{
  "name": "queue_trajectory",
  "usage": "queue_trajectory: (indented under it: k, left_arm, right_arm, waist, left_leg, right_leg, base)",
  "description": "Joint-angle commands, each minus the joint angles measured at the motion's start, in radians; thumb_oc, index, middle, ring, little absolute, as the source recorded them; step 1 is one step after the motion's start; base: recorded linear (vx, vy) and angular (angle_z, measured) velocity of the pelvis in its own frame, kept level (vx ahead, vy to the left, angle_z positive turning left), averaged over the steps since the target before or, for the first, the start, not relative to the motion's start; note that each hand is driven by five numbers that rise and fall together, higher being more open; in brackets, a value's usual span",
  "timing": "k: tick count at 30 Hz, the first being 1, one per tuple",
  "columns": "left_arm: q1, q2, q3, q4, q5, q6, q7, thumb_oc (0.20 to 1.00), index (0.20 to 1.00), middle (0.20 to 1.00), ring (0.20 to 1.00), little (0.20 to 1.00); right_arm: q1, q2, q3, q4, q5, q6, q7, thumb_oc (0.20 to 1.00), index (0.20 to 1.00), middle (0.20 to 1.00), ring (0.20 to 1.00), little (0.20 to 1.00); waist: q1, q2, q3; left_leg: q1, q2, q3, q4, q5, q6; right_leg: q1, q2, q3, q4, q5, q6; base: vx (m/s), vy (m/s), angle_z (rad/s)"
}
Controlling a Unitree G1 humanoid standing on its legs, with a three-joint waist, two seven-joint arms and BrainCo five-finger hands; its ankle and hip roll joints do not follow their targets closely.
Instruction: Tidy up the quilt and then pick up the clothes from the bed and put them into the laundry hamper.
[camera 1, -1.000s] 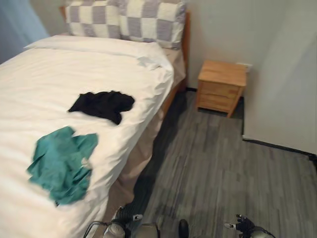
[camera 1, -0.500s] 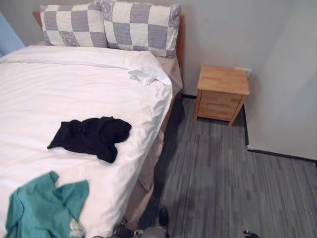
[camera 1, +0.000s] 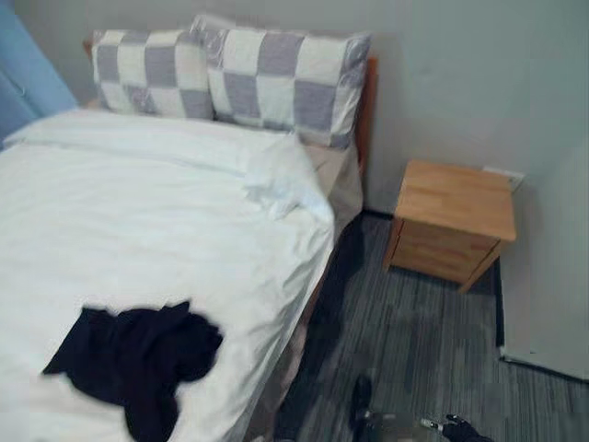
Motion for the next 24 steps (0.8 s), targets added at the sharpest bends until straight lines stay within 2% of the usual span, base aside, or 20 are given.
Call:
queue_trajectory:
  k: [1, 3, 4, 5, 6, 7, 8, 9, 10, 11, 12, 13, 14, 15, 16, 17, 18, 19, 23, 24]
  left_arm:
    - [-0.183, 0.050, -0.005, -0.052, -0.043, -0.043, 0.076, 1.000, 1.000, 1.000, 1.000, 1.000]
    - [-0.176, 0.045, 0.007, -0.065, -0.057, -0.055, 0.084, 1.000, 1.000, 1.000, 1.000, 1.000]
    - [-0.169, 0.039, 0.011, -0.067, -0.060, -0.056, 0.084, 1.000, 1.000, 1.000, 1.000, 1.000]
    - [-0.169, 0.039, 0.011, -0.067, -0.060, -0.056, 0.084, 1.000, 1.000, 1.000, 1.000, 1.000]
    - [-0.156, 0.036, 0.024, -0.060, -0.068, -0.053, 0.080, 1.000, 1.000, 1.000, 1.000, 1.000]
    - [-0.162, 0.032, 0.019, -0.054, -0.062, -0.049, 0.083, 1.000, 1.000, 1.000, 1.000, 1.000]
    - [-0.162, 0.032, 0.019, -0.055, -0.062, -0.049, 0.083, 1.000, 1.000, 1.000, 1.000, 1.000]
    - [-0.153, 0.025, 0.017, -0.047, -0.067, -0.046, 0.078, 1.000, 1.000, 1.000, 1.000, 1.000]
    - [-0.154, 0.018, 0.034, -0.042, -0.079, -0.042, 0.082, 1.000, 1.000, 1.000, 1.000, 1.000]
    - [-0.151, 0.016, 0.041, -0.037, -0.088, -0.039, 0.084, 1.000, 1.000, 1.000, 1.000, 1.000]
    - [-0.151, 0.020, 0.047, -0.031, -0.100, -0.037, 0.085, 1.000, 1.000, 1.000, 1.000, 1.000]
    - [-0.151, 0.020, 0.047, -0.031, -0.100, -0.037, 0.085, 1.000, 1.000, 1.000, 1.000, 1.000]
    - [-0.152, 0.027, 0.062, -0.016, -0.119, -0.036, 0.091, 1.000, 1.000, 1.000, 1.000, 1.000]
    - [-0.154, 0.029, 0.064, -0.003, -0.123, -0.039, 0.091, 1.000, 1.000, 1.000, 1.000, 1.000]
    - [-0.154, 0.029, 0.064, -0.003, -0.123, -0.039, 0.091, 1.000, 1.000, 1.000, 1.000, 1.000]
    - [-0.152, 0.036, 0.070, 0.020, -0.115, -0.040, 0.090, 1.000, 1.000, 1.000, 1.000, 1.000]
    - [-0.153, 0.040, 0.072, 0.028, -0.109, -0.036, 0.085, 1.000, 1.000, 1.000, 1.000, 1.000]
    - [-0.157, 0.048, 0.064, 0.039, -0.096, -0.032, 0.081, 1.000, 1.000, 1.000, 1.000, 1.000]
    - [-0.129, 0.055, 0.085, 0.060, -0.096, -0.026, 0.084, 1.000, 1.000, 1.000, 1.000, 1.000]
    - [-0.119, 0.062, 0.105, 0.065, -0.112, -0.028, 0.083, 1.000, 1.000, 1.000, 1.000, 1.000]
  right_arm:
    - [-0.063, -0.049, 0.083, 0.000, -0.035, 0.011, -0.027, 1.000, 1.000, 1.000, 1.000, 1.000]
    - [-0.072, -0.055, 0.109, -0.003, -0.051, 0.007, -0.024, 1.000, 1.000, 1.000, 1.000, 1.000]
    - [-0.072, -0.057, 0.108, -0.003, -0.054, 0.004, -0.023, 1.000, 1.000, 1.000, 1.000, 1.000]
    - [-0.072, -0.057, 0.108, -0.003, -0.054, 0.004, -0.023, 1.000, 1.000, 1.000, 1.000, 1.000]
    - [-0.061, -0.060, 0.104, -0.006, -0.071, 0.001, -0.030, 1.000, 1.000, 1.000, 1.000, 1.000]
    - [-0.062, -0.055, 0.105, -0.013, -0.078, -0.002, -0.026, 1.000, 1.000, 1.000, 1.000, 1.000]
    - [-0.062, -0.055, 0.105, -0.013, -0.078, -0.002, -0.026, 1.000, 1.000, 1.000, 1.000, 1.000]
    - [-0.059, -0.042, 0.119, -0.020, -0.102, -0.003, -0.024, 1.000, 1.000, 1.000, 1.000, 1.000]
    - [-0.064, -0.037, 0.114, -0.031, -0.106, 0.003, -0.023, 1.000, 1.000, 1.000, 1.000, 1.000]
    - [-0.070, -0.031, 0.113, -0.040, -0.109, 0.007, -0.024, 1.000, 1.000, 1.000, 1.000, 1.000]
    - [-0.074, -0.027, 0.108, -0.047, -0.099, 0.005, -0.029, 1.000, 1.000, 1.000, 1.000, 1.000]
    - [-0.074, -0.027, 0.108, -0.047, -0.099, 0.005, -0.029, 1.000, 1.000, 1.000, 1.000, 1.000]
    - [-0.075, -0.018, 0.105, -0.050, -0.085, 0.005, -0.039, 1.000, 1.000, 1.000, 1.000, 1.000]
    - [-0.074, -0.015, 0.108, -0.049, -0.076, 0.005, -0.041, 1.000, 1.000, 1.000, 1.000, 1.000]
    - [-0.074, -0.015, 0.108, -0.048, -0.076, 0.005, -0.041, 1.000, 1.000, 1.000, 1.000, 1.000]
    - [-0.065, -0.018, 0.106, -0.045, -0.055, 0.003, -0.038, 1.000, 1.000, 1.000, 1.000, 1.000]
    - [-0.059, -0.024, 0.098, -0.038, -0.049, 0.005, -0.041, 1.000, 1.000, 1.000, 1.000, 1.000]
    - [-0.041, -0.027, 0.087, -0.029, -0.050, 0.009, -0.037, 1.000, 1.000, 1.000, 1.000, 1.000]
    - [-0.041, -0.035, 0.093, -0.013, -0.068, 0.015, -0.030, 1.000, 1.000, 1.000, 1.000, 1.000]
    - [-0.049, -0.041, 0.103, -0.008, -0.079, 0.017, -0.028, 1.000, 1.000, 1.000, 1.000, 1.000]
  waist:
    - [0.016, -0.027, 0.082]
    - [0.070, -0.030, 0.076]
    - [0.089, -0.022, 0.063]
    - [0.089, -0.024, 0.063]
    - [0.100, -0.016, 0.053]
    - [0.092, -0.020, 0.034]
    - [0.093, -0.021, 0.034]
    - [0.109, -0.022, 0.017]
    - [0.100, -0.016, 0.025]
    - [0.092, -0.001, 0.032]
    - [0.081, 0.008, 0.039]
    - [0.080, 0.009, 0.037]
    - [0.070, 0.008, 0.036]
    - [0.062, 0.000, 0.032]
    - [0.060, 0.001, 0.031]
    - [0.040, -0.018, 0.031]
    - [0.034, -0.025, 0.035]
    - [0.036, -0.032, 0.029]
    - [0.038, -0.035, 0.031]
    - [0.052, -0.036, 0.032]
  left_leg:
    - [-0.092, -0.046, 0.033, -0.137, 0.069, 0.074]
    - [-0.115, -0.083, 0.036, -0.373, 0.049, 0.100]
    - [-0.092, -0.077, 0.035, -0.535, 0.057, 0.108]
    - [-0.089, -0.078, 0.036, -0.543, 0.062, 0.108]
    - [-0.058, -0.071, 0.036, -0.677, 0.081, 0.108]
    - [-0.023, -0.040, 0.109, -0.708, 0.072, 0.114]
    - [-0.021, -0.040, 0.110, -0.711, 0.073, 0.114]
    - [0.054, -0.074, 0.080, -0.770, 0.055, 0.143]
    - [0.093, -0.083, 0.068, -0.794, 0.052, 0.162]
    - [0.109, -0.073, 0.049, -0.811, 0.059, 0.170]
    - [0.128, -0.064, 0.013, -0.832, 0.066, 0.174]
    - [0.124, -0.064, 0.013, -0.832, 0.068, 0.174]
    - [0.146, -0.059, -0.053, -0.844, 0.062, 0.166]
    - [0.156, -0.063, -0.097, -0.841, 0.053, 0.163]
    - [0.154, -0.063, -0.099, -0.841, 0.054, 0.163]
    - [0.179, -0.071, -0.174, -0.841, 0.030, 0.154]
    - [0.181, -0.071, -0.211, -0.835, 0.020, 0.149]
    - [0.174, -0.082, -0.249, -0.834, 0.014, 0.144]
    - [0.170, -0.067, -0.295, -0.827, 0.012, 0.128]
    - [0.155, -0.067, -0.320, -0.820, 0.021, 0.108]
  right_leg:
    - [0.161, -0.021, 0.114, -0.118, 0.114, 0.029]
    - [0.199, -0.010, 0.159, -0.118, 0.084, 0.042]
    - [0.229, -0.005, 0.169, -0.118, 0.064, 0.051]
    - [0.229, -0.007, 0.170, -0.118, 0.065, 0.051]
    - [0.252, 0.003, 0.170, -0.117, 0.052, 0.051]
    - [0.248, 0.005, 0.132, -0.068, 0.022, 0.054]
    - [0.248, 0.005, 0.133, -0.066, 0.020, 0.054]
    - [0.218, -0.010, 0.091, 0.091, 0.043, 0.085]
    - [0.156, -0.048, 0.084, 0.220, 0.128, 0.140]
    - [0.097, -0.059, 0.094, 0.315, 0.178, 0.163]
    - [0.039, -0.067, 0.106, 0.397, 0.185, 0.157]
    - [0.037, -0.067, 0.105, 0.395, 0.187, 0.157]
    - [0.020, -0.076, 0.130, 0.314, 0.146, 0.121]
    - [0.028, -0.056, 0.178, 0.219, 0.114, 0.103]
    - [0.029, -0.056, 0.176, 0.215, 0.116, 0.103]
    - [0.029, -0.002, 0.376, 0.046, 0.102, 0.106]
    - [0.030, 0.012, 0.459, -0.004, 0.115, 0.120]
    - [0.045, 0.002, 0.483, -0.036, 0.110, 0.111]
    - [0.058, -0.009, 0.408, -0.049, 0.141, 0.112]
    - [0.080, -0.016, 0.369, -0.080, 0.137, 0.102]
  base:
    - [0.60, -0.064, -0.99]
    - [0.48, 0.138, -1.12]
    - [0.33, 0.116, -1.48]
    - [0.31, 0.092, -1.35]
    - [0.39, 0.102, -0.66]
    - [0.39, 0.102, -0.11]
    - [0.42, 0.159, 0.23]
    - [0.27, 0.168, 0.27]
    - [0.32, 0.200, 0.17]
    - [0.22, 0.114, -0.21]
    - [0.14, 0.044, -0.34]
    - [0.27, -0.053, -0.21]
    - [0.31, -0.142, 0.29]
    - [0.31, -0.142, 0.67]
    - [0.38, -0.190, 1.71]
    - [0.36, -0.172, 2.01]
    - [0.41, -0.205, 2.67]
    - [0.24, -0.177, 2.54]
    - [0.12, -0.196, 1.92]
    - [0.09, -0.189, 1.15]
